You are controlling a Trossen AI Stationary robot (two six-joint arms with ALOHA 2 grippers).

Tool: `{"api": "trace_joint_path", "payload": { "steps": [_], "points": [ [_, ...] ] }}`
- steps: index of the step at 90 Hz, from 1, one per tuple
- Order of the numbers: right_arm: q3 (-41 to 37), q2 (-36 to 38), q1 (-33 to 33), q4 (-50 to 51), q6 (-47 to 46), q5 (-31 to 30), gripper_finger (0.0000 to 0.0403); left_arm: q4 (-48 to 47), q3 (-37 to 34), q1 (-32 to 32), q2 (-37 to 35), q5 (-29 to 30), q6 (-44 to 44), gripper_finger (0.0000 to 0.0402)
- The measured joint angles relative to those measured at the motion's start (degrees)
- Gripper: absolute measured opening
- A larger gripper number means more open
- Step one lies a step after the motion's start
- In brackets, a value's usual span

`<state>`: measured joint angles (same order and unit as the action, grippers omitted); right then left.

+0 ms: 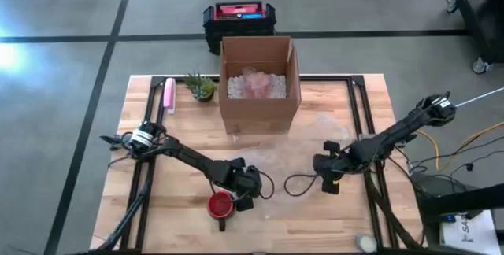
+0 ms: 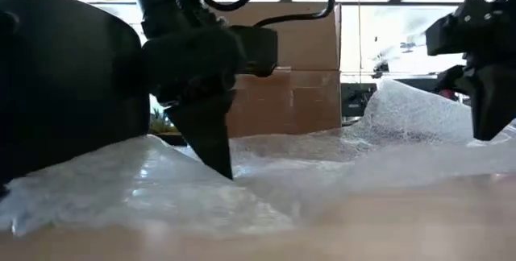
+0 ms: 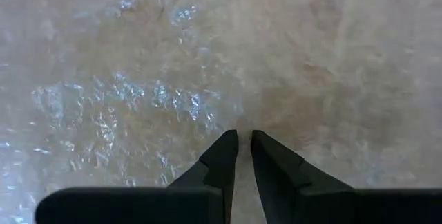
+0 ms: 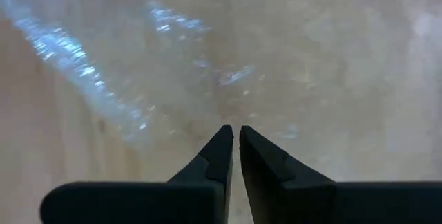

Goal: Wrap mug
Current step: Wrap the black mug with the bubble wrap

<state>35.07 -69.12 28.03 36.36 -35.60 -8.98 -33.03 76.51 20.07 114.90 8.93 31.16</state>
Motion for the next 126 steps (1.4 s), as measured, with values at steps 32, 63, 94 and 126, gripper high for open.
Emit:
{"api": "trace_joint_path", "payload": {
  "steps": [32, 63, 94, 126],
  "points": [
    [0.4, 0.0, 8.0, -4.4, -4.8, 3.7, 0.0013, -0.8, -0.3, -0.1, -2.4, 0.1, -1.4, 0.0036],
    [2.1, 0.0, -1.1, 6.2, -2.8, -14.3, 0.0014, 0.6, 1.0, -0.1, -6.7, 0.1, 0.9, 0.0036],
    [-4.5, -5.2, -2.7, 1.4, -5.1, -2.2, 0.0014, 4.9, -2.2, -0.5, -0.9, -0.2, 2.4, 0.0036],
    [0.1, -8.9, 8.3, -3.9, -14.0, 3.4, 0.0013, -5.9, -2.6, -0.5, -3.7, 3.5, -2.1, 0.0036]
  ]
}}
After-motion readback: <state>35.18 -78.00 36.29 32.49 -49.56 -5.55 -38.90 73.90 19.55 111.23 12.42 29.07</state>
